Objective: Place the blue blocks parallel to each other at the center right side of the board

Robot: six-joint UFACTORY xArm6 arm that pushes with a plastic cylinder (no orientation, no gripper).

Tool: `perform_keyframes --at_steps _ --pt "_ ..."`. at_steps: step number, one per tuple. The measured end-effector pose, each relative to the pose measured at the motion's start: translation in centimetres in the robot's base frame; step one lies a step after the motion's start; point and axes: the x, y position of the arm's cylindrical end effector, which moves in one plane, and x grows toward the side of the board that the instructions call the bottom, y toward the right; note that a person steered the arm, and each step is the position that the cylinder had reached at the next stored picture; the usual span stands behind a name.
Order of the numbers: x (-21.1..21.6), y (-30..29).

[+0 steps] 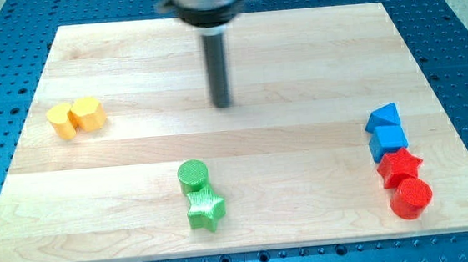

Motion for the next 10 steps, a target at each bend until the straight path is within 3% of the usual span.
perform_keyframes --at_steps 1,2,3,4,7,8,9,10 --pt "-0.4 16.2" --pt "4.7 28.0" --pt "8.8 25.1" --pt "10.0 21.8" --pt "8.4 8.4" --pt "13.1 5.9" --pt "17.3 6.9" --pt "14.9 10.9"
